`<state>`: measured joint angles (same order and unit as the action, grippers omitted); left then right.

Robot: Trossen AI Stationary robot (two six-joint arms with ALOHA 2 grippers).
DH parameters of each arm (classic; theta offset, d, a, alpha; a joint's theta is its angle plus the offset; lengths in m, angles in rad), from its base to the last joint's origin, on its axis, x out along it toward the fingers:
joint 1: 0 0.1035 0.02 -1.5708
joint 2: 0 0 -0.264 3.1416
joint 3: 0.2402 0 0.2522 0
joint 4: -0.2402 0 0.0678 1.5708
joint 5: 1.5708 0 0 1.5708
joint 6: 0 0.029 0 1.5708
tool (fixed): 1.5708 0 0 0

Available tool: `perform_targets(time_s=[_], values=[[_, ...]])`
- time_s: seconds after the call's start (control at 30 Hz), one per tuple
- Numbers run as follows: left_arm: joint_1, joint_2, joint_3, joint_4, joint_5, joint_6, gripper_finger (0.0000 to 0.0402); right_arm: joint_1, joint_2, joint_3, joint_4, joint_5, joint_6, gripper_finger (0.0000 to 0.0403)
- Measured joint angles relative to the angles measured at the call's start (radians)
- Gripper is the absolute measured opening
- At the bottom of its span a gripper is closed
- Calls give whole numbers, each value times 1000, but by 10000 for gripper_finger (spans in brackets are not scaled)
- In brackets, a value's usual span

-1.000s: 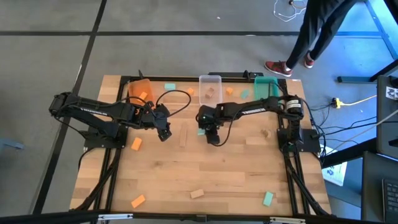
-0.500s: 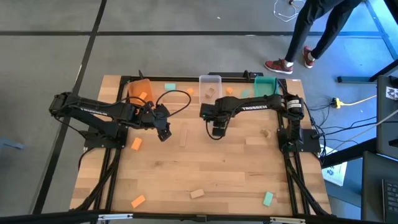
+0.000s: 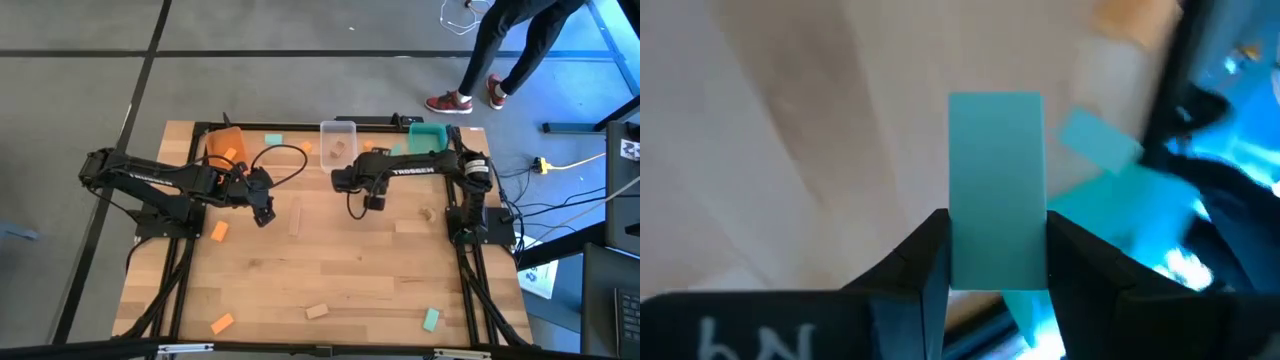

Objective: Sort & place blocks by color
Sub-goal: Put the green block into the green bin

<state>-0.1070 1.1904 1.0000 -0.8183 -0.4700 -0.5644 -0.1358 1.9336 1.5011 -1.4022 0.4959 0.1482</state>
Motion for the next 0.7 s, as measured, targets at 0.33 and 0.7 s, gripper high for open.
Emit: perform_targets(time_s=[0.33,0.7], values=[[0,0,0,7,-19,1,170,-120,-179,-19,-167,111,204,128],[0,0,0,11,-19,1,170,-389,-436,-267,1,54,205,128]])
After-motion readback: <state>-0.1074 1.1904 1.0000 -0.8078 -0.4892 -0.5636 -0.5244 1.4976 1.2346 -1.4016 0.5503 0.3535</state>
